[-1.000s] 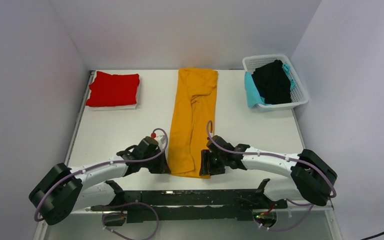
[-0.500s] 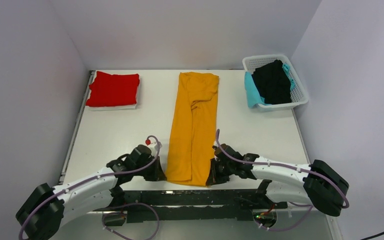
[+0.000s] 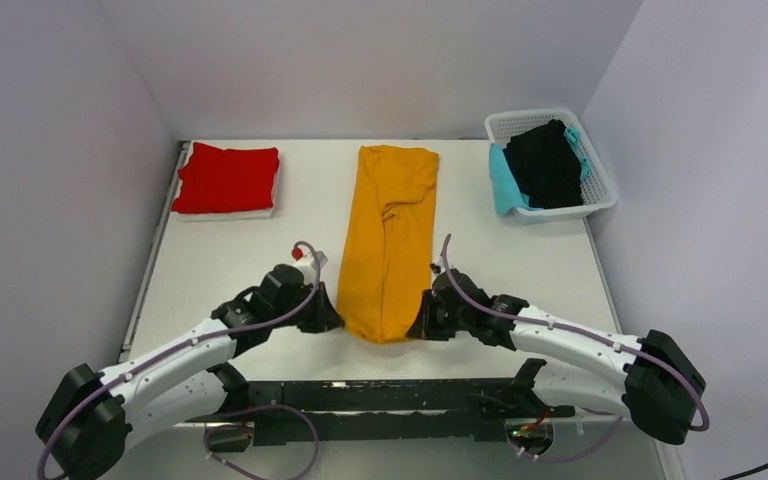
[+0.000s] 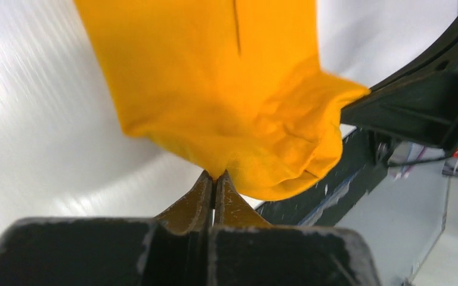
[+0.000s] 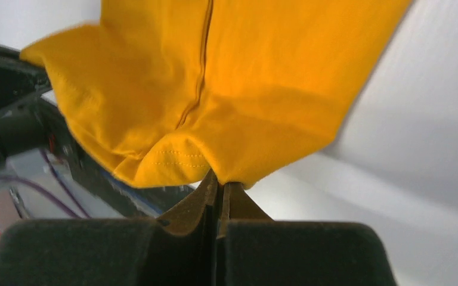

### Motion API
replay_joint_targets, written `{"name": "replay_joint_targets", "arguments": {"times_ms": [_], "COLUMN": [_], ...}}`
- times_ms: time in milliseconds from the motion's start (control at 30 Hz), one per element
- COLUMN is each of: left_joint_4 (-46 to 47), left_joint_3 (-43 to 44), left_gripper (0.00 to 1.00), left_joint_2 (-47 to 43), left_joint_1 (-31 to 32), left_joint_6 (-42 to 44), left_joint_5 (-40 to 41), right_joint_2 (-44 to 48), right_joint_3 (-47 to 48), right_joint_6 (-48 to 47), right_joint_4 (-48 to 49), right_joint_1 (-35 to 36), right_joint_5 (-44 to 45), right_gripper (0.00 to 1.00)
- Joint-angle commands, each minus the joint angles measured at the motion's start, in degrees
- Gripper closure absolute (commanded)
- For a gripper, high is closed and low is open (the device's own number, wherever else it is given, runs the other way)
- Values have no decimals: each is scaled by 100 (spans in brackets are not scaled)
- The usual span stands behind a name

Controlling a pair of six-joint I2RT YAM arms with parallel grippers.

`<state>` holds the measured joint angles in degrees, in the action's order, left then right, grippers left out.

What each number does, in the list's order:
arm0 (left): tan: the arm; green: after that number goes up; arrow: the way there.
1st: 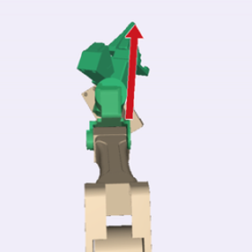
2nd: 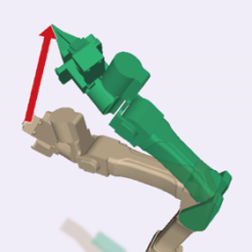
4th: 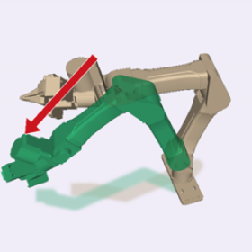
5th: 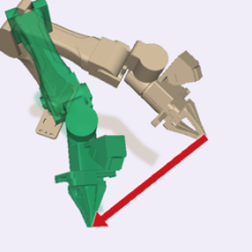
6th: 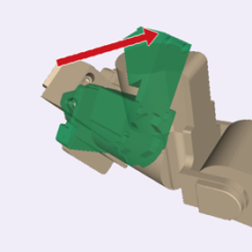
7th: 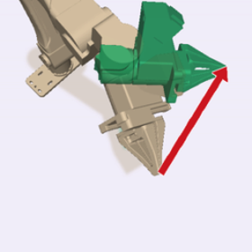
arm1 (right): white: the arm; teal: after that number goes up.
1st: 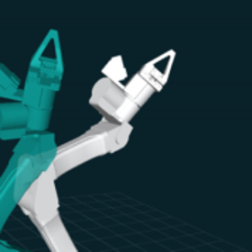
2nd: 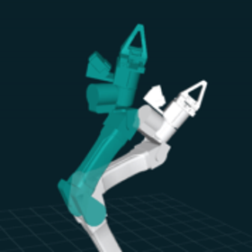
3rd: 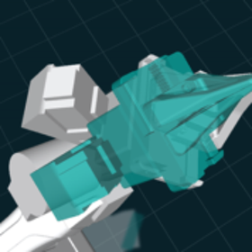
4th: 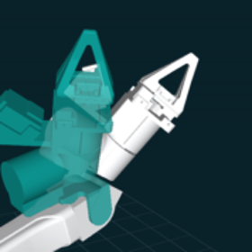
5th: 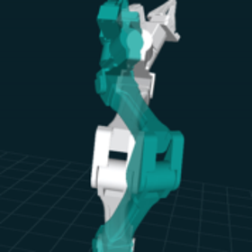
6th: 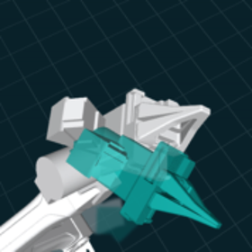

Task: Fold and stack the t-shirts
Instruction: Fold the folded rectangular tshirt in 1/3 of the way

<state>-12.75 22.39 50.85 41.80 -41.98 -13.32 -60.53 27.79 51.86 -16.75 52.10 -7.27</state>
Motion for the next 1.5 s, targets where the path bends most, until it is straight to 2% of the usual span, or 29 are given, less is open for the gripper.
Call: {"name": "replay_joint_targets", "arguments": {"times_ms": [0, 167, 500, 700, 800, 1067, 1167, 1200, 1267, 1300, 1367, 1400, 1433, 1467], "left_joint_4": [1282, 1980, 1359, 1053, 831, 784, 544, 558, 612, 517, 161, 109, 94, 120], "left_joint_3": [565, 1269, 3108, 4137, 4546, 4957, 5191, 5218, 5317, 5458, 5811, 5862, 5858, 5782], "left_gripper": [100, 100, 100, 100, 100, 99, 100, 97, 82, 81, 77, 69, 54, 35], "left_joint_2": [577, 1641, 3440, 4605, 4964, 5427, 5679, 5735, 5841, 5903, 5960, 5940, 5802, 5624], "left_joint_1": [-277, -732, -1211, -1435, -1453, -1499, -1525, -1537, -1557, -1573, -1625, -1645, -1665, -1678], "left_joint_6": [375, 462, 963, 1287, 1362, 1416, 1464, 1452, 1466, 1469, 1497, 1504, 1508, 1504], "left_joint_5": [487, 346, 895, 590, 751, 822, 804, 805, 715, 728, 732, 744, 751, 782], "right_joint_2": [-109, -760, -2295, -2764, -3085, -3807, -3896, -3935, -4089, -4158, -4255, -4285, -4280, -4250], "right_joint_3": [401, 914, 2230, 2632, 2815, 3254, 3131, 3094, 3163, 3249, 3405, 3499, 3592, 3652], "right_joint_6": [-388, -1124, -1941, -2094, -2196, -2254, -2152, -2125, -2097, -2058, -2127, -2179, -2215, -2243], "right_joint_4": [423, 788, 1014, 1188, 1314, 1409, 1843, 1979, 2109, 2138, 2251, 2252, 2186, 2132], "right_joint_1": [-610, -1277, -2257, -2571, -2703, -2935, -2978, -3011, -3093, -3131, -3200, -3216, -3230, -3232], "right_joint_5": [651, 569, 572, 359, 231, -58, -20, -8, -41, -57, -176, -175, -165, -146], "right_gripper": [100, 100, 100, 100, 100, 100, 95, 93, 92, 87, 62, 58, 52, 43]}}
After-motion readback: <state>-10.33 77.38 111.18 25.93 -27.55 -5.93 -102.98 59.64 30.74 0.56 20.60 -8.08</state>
